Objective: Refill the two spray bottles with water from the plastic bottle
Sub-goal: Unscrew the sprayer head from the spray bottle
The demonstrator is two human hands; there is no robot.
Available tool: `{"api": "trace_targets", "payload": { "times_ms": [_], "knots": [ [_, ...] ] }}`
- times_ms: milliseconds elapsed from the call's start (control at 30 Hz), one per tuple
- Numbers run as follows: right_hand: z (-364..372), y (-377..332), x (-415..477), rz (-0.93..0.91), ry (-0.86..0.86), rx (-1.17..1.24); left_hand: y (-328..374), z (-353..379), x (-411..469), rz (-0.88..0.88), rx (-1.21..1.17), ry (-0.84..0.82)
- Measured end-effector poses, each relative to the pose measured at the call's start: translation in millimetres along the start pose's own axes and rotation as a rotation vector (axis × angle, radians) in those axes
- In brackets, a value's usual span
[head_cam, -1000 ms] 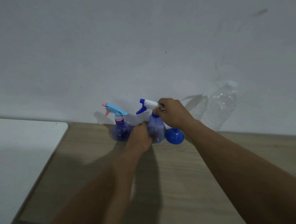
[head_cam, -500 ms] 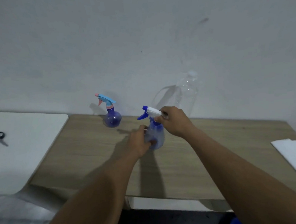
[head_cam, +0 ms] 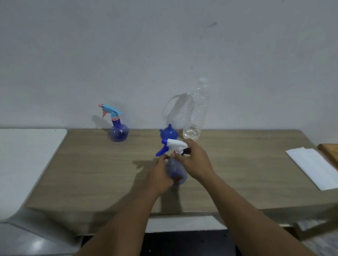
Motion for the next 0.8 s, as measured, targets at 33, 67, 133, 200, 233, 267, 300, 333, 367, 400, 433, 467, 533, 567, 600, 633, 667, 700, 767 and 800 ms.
{"api": "trace_targets", "payload": {
  "times_ms": [33,67,133,200,233,267,300,333,367,400,433,467,533,567,600,633,667,700,767,800],
  "knots": [
    [4.7,1.8,-2.4,0.021,0.031,0.042,-5.4,2.3,1.7,0.004,-0.012,-0.008],
    [8.5,3.1,-4.0,0.043,0.065,0.084,-10.9,5.1,3.8,0.009,-0.016,-0.01],
    [14.0,5.1,-5.7,0.08,0.141,0.153,-15.0,6.0,7.3,0.027,-0.012,-0.013],
    [18.6,7.1,-6.1,0.109,0.203,0.164,-19.9,9.2,13.3,0.033,-0.007,-0.036],
    [20.9,8.2,-5.8,0.129,0.235,0.17,-17.6,8.8,12.8,0.027,-0.017,-0.037],
    [23.1,10.2,-5.4,0.144,0.268,0.188,-16.3,8.3,11.3,0.013,-0.021,-0.036],
    [25.2,12.2,-5.5,0.145,0.293,0.214,-17.6,8.8,12.0,0.008,-0.03,-0.02],
    [27.5,13.8,-5.3,0.137,0.307,0.233,-17.4,7.8,12.1,0.016,0.021,0.001],
    [29.6,14.6,-4.8,0.126,0.316,0.243,-19.4,7.6,14.0,0.03,0.047,0.026],
    [31.3,16.2,-3.4,0.118,0.323,0.245,-19.3,6.5,13.9,0.043,0.069,0.048],
    [32.4,18.2,-2.5,0.111,0.324,0.246,-19.5,7.0,14.7,0.044,0.06,0.051],
    [32.9,20.3,-1.9,0.094,0.314,0.24,-21.2,8.0,15.1,0.04,0.051,0.06],
    [33.1,23.5,-0.6,0.038,0.259,0.211,-19.0,6.5,13.3,0.033,0.078,0.064],
    [32.2,24.9,0.2,0.015,0.228,0.189,-17.3,5.1,12.6,0.04,0.076,0.062],
    [31.0,26.1,0.7,-0.001,0.2,0.166,-19.5,5.1,15.2,0.043,0.056,0.071],
    [29.8,27.0,0.6,-0.009,0.177,0.16,-17.2,4.0,16.2,0.052,0.038,0.081],
    [28.7,27.7,0.6,-0.005,0.162,0.174,-17.1,4.9,16.9,0.057,0.033,0.078],
    [28.2,28.8,0.4,0.007,0.156,0.203,-12.1,2.4,13.2,0.063,0.019,0.076],
    [28.4,28.8,-1.2,0.035,0.165,0.257,-9.6,1.9,10.1,0.059,-0.016,0.061],
    [29.0,28.9,-1.9,0.041,0.179,0.273,-12.0,2.9,11.1,0.049,-0.027,0.061]
  ]
}}
Point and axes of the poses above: each hand's wrist, its own x-axis towards the middle knuckle, its own z-axis out of the palm, y = z × x, the point moved 2 cm from there along x, towards the middle knuckle, and after that the axes turned 2 degrees about z, right-handed, at the moved point
